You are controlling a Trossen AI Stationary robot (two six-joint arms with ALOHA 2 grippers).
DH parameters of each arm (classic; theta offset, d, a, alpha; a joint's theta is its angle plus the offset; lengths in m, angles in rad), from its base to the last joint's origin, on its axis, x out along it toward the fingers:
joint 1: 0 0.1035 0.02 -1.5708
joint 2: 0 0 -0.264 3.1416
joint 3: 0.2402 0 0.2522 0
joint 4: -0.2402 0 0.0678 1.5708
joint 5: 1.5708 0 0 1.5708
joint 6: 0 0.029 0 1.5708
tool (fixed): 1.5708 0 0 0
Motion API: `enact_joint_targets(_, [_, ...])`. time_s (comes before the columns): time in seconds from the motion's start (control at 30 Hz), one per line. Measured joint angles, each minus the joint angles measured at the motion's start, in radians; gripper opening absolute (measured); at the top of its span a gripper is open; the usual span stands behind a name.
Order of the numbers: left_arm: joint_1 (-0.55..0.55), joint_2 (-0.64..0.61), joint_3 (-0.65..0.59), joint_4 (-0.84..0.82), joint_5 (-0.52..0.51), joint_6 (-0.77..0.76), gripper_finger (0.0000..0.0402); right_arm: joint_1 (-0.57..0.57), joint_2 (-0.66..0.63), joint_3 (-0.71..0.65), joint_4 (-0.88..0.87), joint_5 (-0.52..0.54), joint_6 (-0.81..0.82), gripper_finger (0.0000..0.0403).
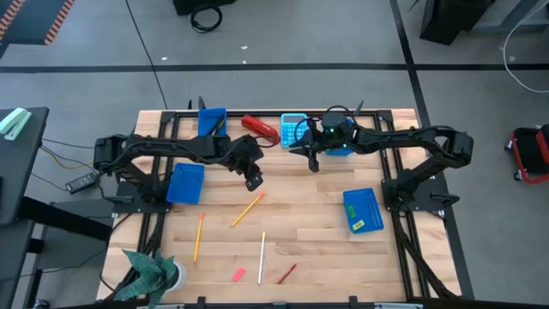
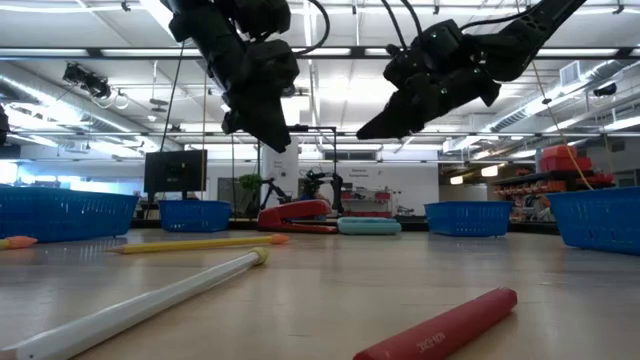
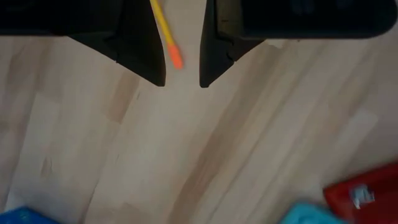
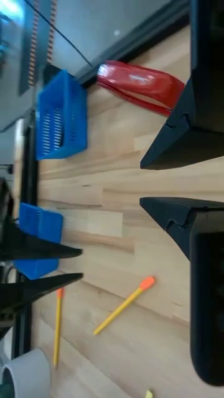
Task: Sort crayons/erasers/pens/pencils in bins
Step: Put the right yellow colored pencil into the bottom left bin
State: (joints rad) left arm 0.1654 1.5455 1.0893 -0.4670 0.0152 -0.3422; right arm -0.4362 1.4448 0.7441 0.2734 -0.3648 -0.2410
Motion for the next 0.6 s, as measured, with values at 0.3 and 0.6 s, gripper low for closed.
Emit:
enact_joint_targets(0.3, [-0.024, 0.033, -0.001, 0.041, -0.024, -0.17, 0.0098, 0.0, 0.0, 0.0, 0.119, 0.015, -0.021, 0.0087])
enact_joint_targets(0.6, [-0.122, 0.228, 0.246, -0.259, -0.086, -0.231, 0.01, 0.0, 0.0, 0.0, 0.12, 0.085, -0.024, 0.0087])
